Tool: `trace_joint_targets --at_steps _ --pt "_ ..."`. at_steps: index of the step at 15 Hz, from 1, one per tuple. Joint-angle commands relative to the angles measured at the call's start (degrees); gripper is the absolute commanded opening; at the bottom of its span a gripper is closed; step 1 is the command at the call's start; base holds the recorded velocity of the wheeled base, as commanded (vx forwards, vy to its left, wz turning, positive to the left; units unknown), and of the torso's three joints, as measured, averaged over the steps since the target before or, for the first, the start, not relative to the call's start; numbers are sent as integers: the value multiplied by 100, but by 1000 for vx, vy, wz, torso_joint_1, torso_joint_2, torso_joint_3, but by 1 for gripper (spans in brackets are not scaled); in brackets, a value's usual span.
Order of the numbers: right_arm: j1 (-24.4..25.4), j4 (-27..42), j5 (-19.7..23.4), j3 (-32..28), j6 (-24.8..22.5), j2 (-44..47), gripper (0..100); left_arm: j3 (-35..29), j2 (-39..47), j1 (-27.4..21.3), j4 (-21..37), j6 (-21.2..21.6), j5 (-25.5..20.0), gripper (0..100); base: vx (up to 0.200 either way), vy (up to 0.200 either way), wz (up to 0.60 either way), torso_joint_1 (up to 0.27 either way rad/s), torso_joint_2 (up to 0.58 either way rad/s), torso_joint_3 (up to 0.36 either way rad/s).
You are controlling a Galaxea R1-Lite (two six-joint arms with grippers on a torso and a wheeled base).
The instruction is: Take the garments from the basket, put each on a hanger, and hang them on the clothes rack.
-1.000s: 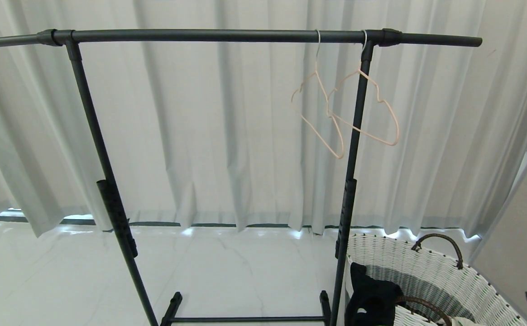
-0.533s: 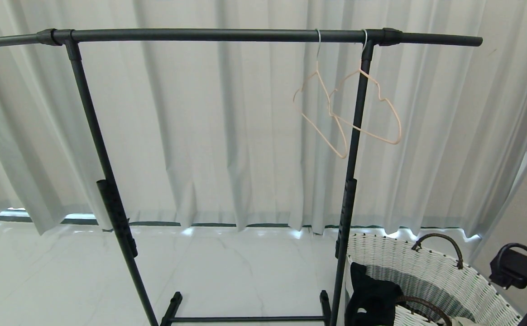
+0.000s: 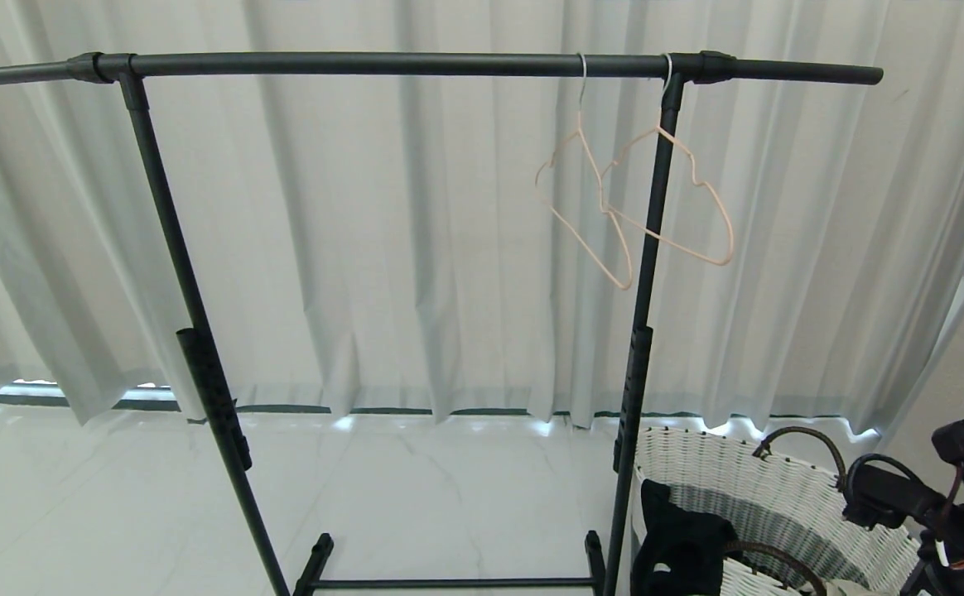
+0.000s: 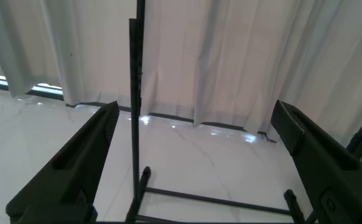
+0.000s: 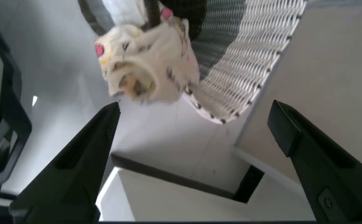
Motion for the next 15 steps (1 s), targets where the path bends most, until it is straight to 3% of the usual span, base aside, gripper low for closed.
trace_joint_targets --at_steps 1,7,15 --pt "9 -133 22 -1 -9 541 100 0 7 1 -4 -6 4 100 0 0 0 0 0 0" --pt "-395 -731 5 8 -1 1182 100 0 7 1 -4 3 4 100 0 0 0 0 0 0" --pt "-483 -1680 -13 298 -1 1842 100 0 7 1 -4 -6 4 100 0 0 0 0 0 0"
